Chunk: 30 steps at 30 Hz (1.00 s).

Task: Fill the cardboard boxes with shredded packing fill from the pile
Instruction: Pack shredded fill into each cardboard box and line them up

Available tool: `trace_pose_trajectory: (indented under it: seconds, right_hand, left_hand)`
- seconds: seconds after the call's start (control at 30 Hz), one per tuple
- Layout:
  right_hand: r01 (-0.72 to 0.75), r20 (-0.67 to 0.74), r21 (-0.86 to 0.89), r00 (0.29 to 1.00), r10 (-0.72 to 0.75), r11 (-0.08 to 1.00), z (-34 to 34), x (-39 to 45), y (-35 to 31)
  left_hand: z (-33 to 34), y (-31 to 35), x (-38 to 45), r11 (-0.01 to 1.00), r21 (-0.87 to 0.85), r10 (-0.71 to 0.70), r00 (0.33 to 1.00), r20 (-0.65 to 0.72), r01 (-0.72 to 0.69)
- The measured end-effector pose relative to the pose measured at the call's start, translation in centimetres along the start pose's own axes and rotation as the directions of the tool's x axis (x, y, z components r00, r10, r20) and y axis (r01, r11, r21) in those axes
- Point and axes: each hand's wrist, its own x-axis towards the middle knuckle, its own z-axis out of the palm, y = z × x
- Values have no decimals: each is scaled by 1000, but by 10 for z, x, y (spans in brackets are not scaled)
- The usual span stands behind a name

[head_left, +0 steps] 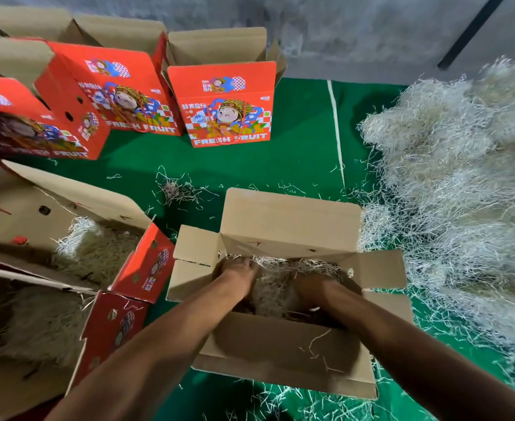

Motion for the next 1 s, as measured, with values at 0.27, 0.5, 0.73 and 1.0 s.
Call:
trace_pose_trajectory:
  seconds: [0.27, 0.5, 0.73, 1.0]
  right_hand:
    - [90, -337, -129, 933, -129, 987, -20, -12, -8]
    - [262, -270, -200, 912, -310, 944, 2, 5, -1]
    - [185, -251, -276, 933, -256, 943, 20, 10, -2]
    - [-146, -399, -5, 908, 132, 989, -6, -22, -8]
  left_hand:
    - [-5, 18, -15, 992, 108, -67, 997, -38, 71]
    - [-8, 10, -16, 997, -76, 36, 998, 55, -32]
    - [1, 7, -12, 994, -97, -42, 994, 96, 51]
    - [-5, 13, -26, 933, -355, -54, 958, -281, -51]
